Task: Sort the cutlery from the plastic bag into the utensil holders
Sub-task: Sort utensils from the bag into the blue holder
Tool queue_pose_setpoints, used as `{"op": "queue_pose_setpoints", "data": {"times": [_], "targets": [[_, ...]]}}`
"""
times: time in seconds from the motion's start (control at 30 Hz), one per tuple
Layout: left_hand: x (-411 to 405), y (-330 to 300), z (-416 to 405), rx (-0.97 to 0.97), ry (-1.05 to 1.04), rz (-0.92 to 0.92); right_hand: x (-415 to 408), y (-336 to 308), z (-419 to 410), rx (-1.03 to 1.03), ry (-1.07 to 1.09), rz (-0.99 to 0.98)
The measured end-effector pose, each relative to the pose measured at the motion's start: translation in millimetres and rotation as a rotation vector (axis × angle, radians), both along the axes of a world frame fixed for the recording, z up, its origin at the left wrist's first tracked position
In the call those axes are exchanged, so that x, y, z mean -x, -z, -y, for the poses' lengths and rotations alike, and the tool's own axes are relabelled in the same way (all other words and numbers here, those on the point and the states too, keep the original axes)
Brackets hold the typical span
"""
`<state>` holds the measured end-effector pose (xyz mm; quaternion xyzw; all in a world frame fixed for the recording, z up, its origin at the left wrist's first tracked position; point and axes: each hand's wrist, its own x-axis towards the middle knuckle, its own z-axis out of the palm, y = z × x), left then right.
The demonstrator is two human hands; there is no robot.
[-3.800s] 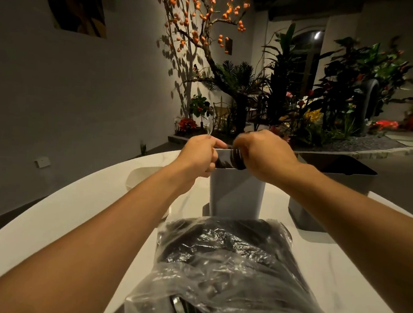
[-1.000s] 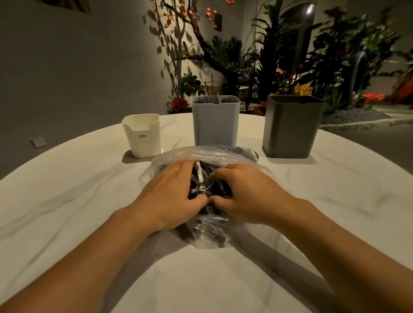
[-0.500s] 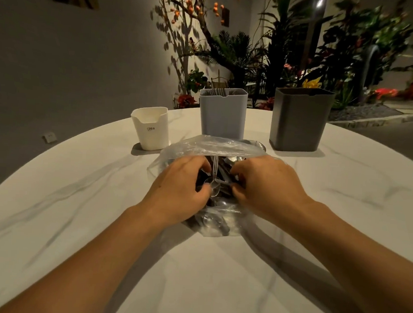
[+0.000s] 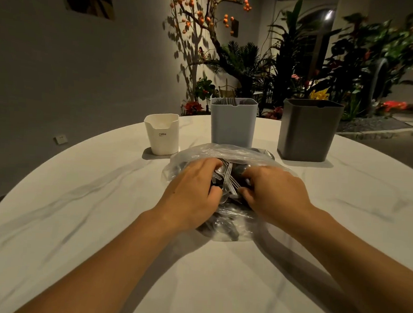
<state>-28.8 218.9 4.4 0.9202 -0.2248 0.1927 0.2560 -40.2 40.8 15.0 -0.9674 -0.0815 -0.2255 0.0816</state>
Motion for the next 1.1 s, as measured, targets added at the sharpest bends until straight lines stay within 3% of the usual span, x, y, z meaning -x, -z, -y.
{"op": "queue_pose_setpoints", "data": {"times": [0.33,0.5,0.73,0.83,0.93,1.03,1.1], "targets": [[0,2,0,-0.018,0.023,0.044,2,-9,11,-0.204,0.015,-0.115],[0,3,1,0.006,0.051,0.118,6,-11,10,-0.222,-0.041,0.019],[1,-1,8,0.027,0.135,0.305,19,-16,-3,-0.006,-0.248,0.333],[2,0,9,0.114,0.119,0.314,22,-13,-8,0.072,-0.273,0.358],[-1,1,10,0.076,0.135,0.356,23,-8,-13,0.016,-0.319,0.238],[-4,4,6,0.046,0.139,0.412,26,-11,-15,0.046,-0.409,0.327],[-7,2,0,0.066,0.194,0.392,30,-18,-15,-0.068,-0.428,0.319]]}}
